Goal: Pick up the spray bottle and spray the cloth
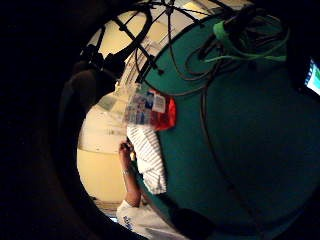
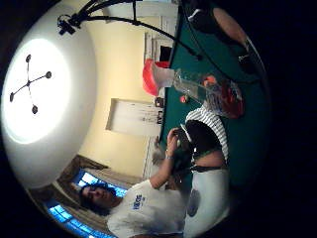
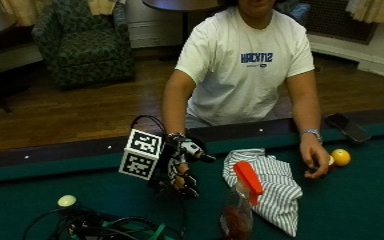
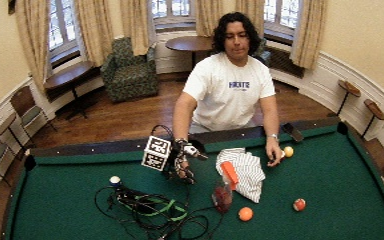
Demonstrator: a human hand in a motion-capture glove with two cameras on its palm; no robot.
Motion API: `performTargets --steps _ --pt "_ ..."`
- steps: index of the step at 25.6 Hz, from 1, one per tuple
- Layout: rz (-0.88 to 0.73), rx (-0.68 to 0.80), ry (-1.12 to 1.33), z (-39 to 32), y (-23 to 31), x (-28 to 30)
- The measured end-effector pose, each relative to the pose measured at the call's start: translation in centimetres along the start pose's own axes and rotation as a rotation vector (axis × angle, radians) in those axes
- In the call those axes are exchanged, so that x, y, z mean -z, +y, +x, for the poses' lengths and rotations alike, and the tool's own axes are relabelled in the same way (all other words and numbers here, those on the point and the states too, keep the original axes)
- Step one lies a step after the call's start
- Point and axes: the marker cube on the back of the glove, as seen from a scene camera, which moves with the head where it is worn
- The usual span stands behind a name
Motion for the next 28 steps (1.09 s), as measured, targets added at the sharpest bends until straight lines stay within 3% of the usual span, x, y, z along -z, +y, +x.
performTargets --steps 28 --pt "-0.028 0.016 -0.071 -0.8 -1.0 -3.7"
